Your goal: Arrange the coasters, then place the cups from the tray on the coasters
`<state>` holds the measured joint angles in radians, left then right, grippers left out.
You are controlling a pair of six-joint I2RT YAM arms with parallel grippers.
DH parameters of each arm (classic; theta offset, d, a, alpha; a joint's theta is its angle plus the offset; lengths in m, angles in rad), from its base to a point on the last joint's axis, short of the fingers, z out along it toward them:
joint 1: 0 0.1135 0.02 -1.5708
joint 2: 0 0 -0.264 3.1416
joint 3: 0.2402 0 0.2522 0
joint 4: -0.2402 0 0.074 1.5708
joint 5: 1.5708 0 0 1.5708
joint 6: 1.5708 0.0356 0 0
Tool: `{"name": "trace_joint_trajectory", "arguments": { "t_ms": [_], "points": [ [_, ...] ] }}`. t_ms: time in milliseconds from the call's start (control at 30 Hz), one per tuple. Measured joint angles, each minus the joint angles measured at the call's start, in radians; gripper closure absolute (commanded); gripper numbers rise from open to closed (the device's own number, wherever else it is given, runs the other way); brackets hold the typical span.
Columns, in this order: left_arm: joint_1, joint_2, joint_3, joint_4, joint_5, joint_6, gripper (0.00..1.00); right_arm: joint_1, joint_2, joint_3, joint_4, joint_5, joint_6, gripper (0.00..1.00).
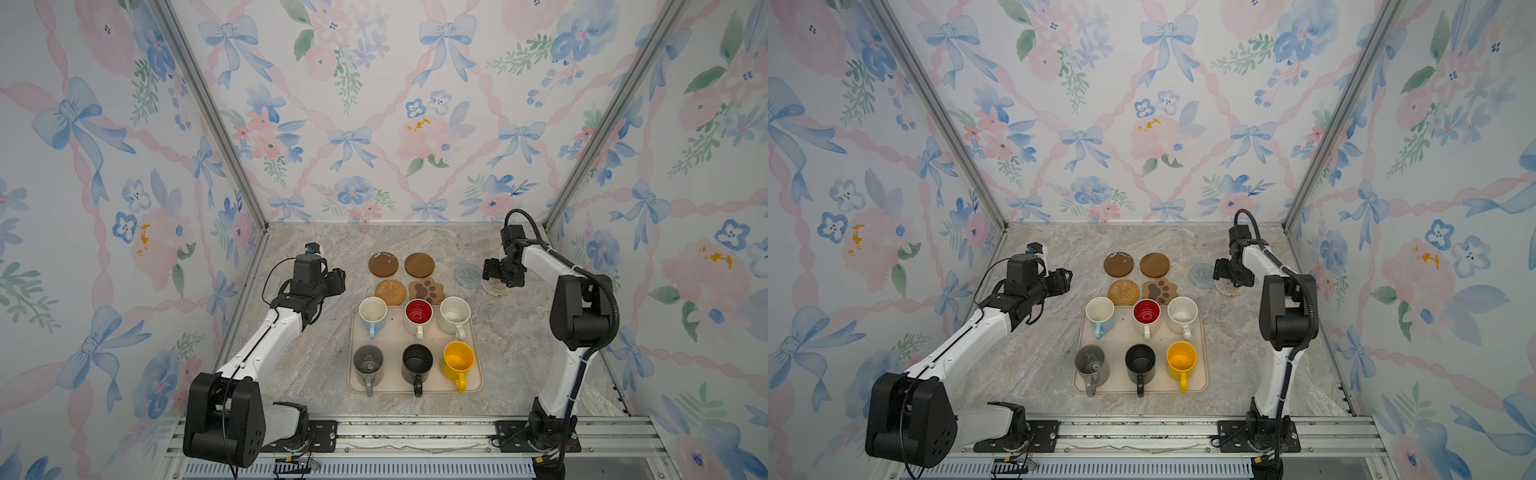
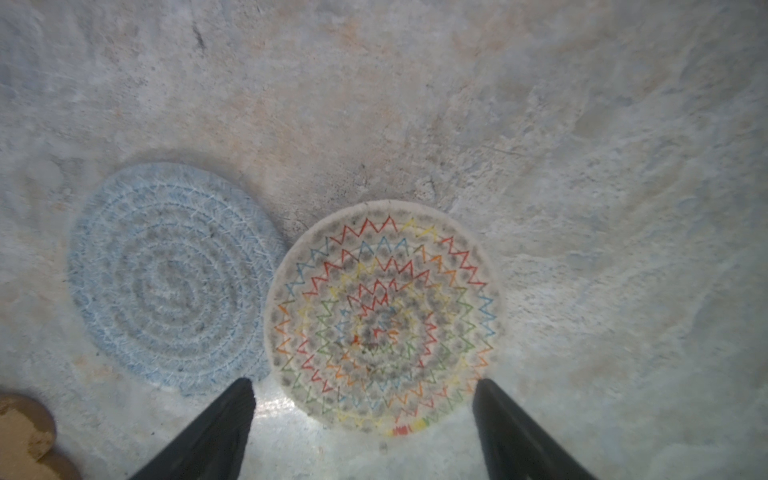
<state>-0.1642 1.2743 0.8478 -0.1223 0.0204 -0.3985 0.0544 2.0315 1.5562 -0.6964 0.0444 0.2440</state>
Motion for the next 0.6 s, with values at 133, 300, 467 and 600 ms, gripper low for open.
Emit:
{"name": "trace_joint_trajectory", "arguments": {
  "t_ms": [133, 300, 467, 600],
  "points": [
    [0.000, 0.000, 0.000, 0.000, 0.000, 0.000, 0.37, 0.009, 0.003, 0.000, -0.001, 0.006, -0.002, 0.14],
    [-0.001, 0.000, 0.000, 0.000, 0.000, 0.000, 0.37, 0.013, 0.023, 0.000, -0.001, 0.006, -0.002, 0.14],
    [-0.001, 0.000, 0.000, 0.000, 0.000, 0.000, 0.37, 0.013, 0.060, 0.007, -0.012, 0.006, -0.002, 0.14],
    [-0.001, 0.000, 0.000, 0.000, 0.000, 0.000, 0.37, 0.015, 0.071, 0.021, -0.020, 0.009, -0.002, 0.15]
  ]
}}
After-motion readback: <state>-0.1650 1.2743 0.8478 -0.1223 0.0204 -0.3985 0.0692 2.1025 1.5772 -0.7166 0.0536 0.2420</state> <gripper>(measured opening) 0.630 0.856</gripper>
